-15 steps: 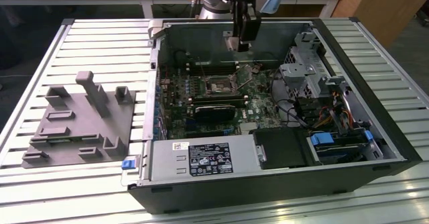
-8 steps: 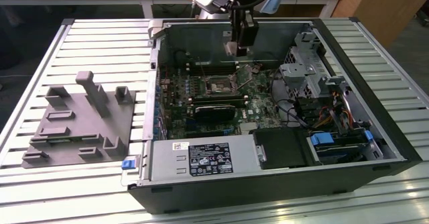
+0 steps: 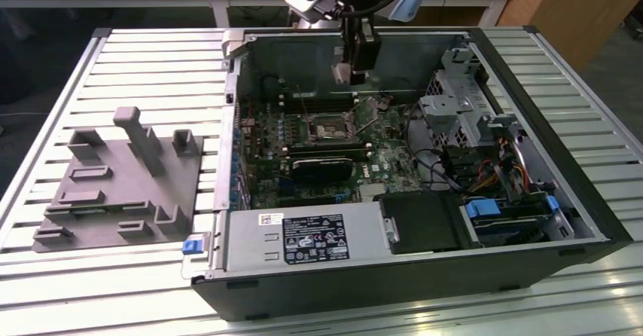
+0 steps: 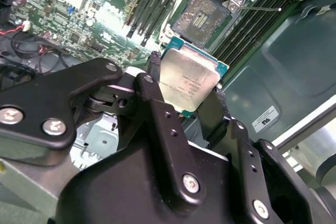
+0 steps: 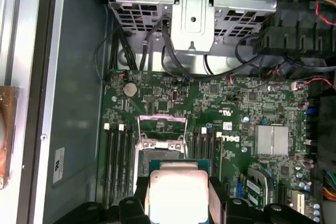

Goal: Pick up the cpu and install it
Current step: 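Place the cpu into insertion slot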

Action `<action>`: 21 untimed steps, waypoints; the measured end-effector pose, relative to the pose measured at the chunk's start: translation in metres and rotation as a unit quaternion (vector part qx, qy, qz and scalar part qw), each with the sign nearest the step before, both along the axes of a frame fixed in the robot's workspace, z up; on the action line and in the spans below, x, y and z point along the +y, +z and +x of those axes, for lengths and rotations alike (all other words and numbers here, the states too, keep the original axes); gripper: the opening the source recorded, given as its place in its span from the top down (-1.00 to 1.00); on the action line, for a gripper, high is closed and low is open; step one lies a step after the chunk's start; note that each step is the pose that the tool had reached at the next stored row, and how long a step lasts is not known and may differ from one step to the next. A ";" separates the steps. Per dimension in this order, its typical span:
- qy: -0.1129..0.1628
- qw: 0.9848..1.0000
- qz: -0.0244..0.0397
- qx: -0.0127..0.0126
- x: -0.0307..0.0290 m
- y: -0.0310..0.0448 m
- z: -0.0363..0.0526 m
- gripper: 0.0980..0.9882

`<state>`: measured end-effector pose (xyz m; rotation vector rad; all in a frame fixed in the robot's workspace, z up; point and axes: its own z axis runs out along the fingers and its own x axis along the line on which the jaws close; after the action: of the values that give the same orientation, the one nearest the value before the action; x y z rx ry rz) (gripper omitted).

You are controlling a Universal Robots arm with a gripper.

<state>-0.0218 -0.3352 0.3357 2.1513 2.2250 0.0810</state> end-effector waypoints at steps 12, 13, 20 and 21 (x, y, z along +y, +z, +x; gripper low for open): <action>0.000 1.000 0.000 0.000 0.0040 -0.0151 -0.0045 0.02; 0.000 1.000 0.000 0.000 0.0046 -0.0170 -0.0048 0.02; 0.000 1.000 0.000 0.000 0.0066 -0.0297 -0.0056 0.02; 0.000 1.000 0.000 0.000 0.0067 -0.0316 -0.0059 0.02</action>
<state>-0.0277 -0.3285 0.3041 2.1522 2.2245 0.0810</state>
